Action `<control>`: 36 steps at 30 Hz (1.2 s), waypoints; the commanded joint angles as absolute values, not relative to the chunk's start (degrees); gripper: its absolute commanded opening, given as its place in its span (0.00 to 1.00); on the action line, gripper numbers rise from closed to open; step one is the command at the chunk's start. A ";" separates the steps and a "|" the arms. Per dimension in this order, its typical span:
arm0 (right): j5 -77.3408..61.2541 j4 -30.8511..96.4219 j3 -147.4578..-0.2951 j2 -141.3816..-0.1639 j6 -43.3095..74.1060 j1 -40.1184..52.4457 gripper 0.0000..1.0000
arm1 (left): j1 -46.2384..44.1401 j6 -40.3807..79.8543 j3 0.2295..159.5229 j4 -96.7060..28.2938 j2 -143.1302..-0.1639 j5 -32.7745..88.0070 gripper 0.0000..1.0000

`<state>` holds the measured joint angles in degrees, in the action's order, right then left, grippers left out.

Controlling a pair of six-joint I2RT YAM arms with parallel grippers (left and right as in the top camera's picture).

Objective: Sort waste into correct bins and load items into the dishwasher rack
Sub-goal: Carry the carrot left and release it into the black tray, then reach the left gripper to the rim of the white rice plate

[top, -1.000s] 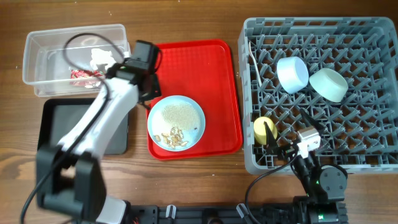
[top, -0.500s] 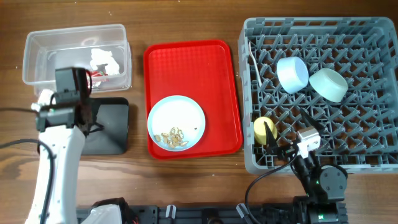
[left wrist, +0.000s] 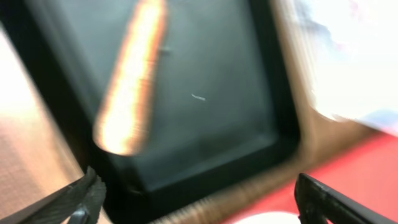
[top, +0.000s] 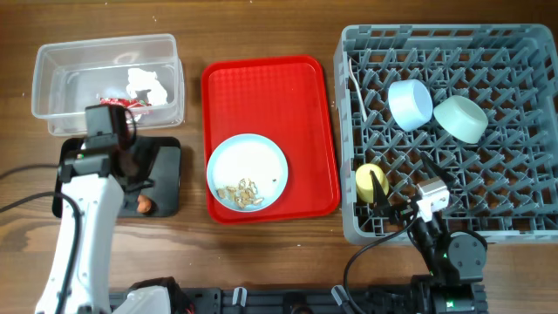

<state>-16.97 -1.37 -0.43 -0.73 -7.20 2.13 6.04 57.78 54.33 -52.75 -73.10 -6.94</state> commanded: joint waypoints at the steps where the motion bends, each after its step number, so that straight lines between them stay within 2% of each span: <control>1: -18.09 -1.65 -0.30 -0.27 -7.51 1.85 1.00 | -6.90 46.98 55.72 -48.62 -71.61 -5.37 0.92; 4: -18.09 -1.65 -0.30 -0.27 -7.51 1.85 1.00 | -19.40 31.03 55.72 -42.81 -74.56 -5.41 0.77; 5: -18.09 -1.65 -0.30 -0.27 -7.49 1.85 1.00 | -23.38 26.96 55.72 -41.12 -75.94 -5.56 0.68; 7: -18.09 -1.65 -0.30 -0.27 -7.51 1.85 1.00 | -31.48 24.62 55.72 -37.60 -80.12 -7.62 0.60; 13: -18.09 -1.65 -0.30 -0.27 -7.49 1.85 1.00 | -44.31 24.73 55.72 -32.77 -93.08 -14.28 0.58; 15: -18.09 -1.65 -0.30 -0.27 -7.51 1.85 1.00 | -46.02 23.92 55.72 -31.09 -96.18 -15.68 0.55; 23: -18.09 -1.65 -0.30 -0.27 -7.51 1.85 1.00 | -47.53 23.97 55.72 -26.57 -103.98 -18.70 0.31; 26: -18.09 -1.65 -0.30 -0.27 -7.51 1.85 1.00 | -47.51 23.70 55.75 -26.46 -104.16 -18.76 0.29; 27: -18.09 -1.65 -0.30 -0.27 -7.51 1.85 1.00 | -47.53 22.70 55.81 -26.55 -104.14 -18.74 0.26; 32: -18.09 -1.65 -0.30 -0.27 -7.49 1.85 1.00 | -49.08 22.63 55.96 -27.27 -104.14 -19.53 0.26; 36: -18.09 -1.65 -0.30 -0.27 -7.51 1.85 1.00 | -51.62 22.63 55.94 -29.04 -104.14 -24.77 0.21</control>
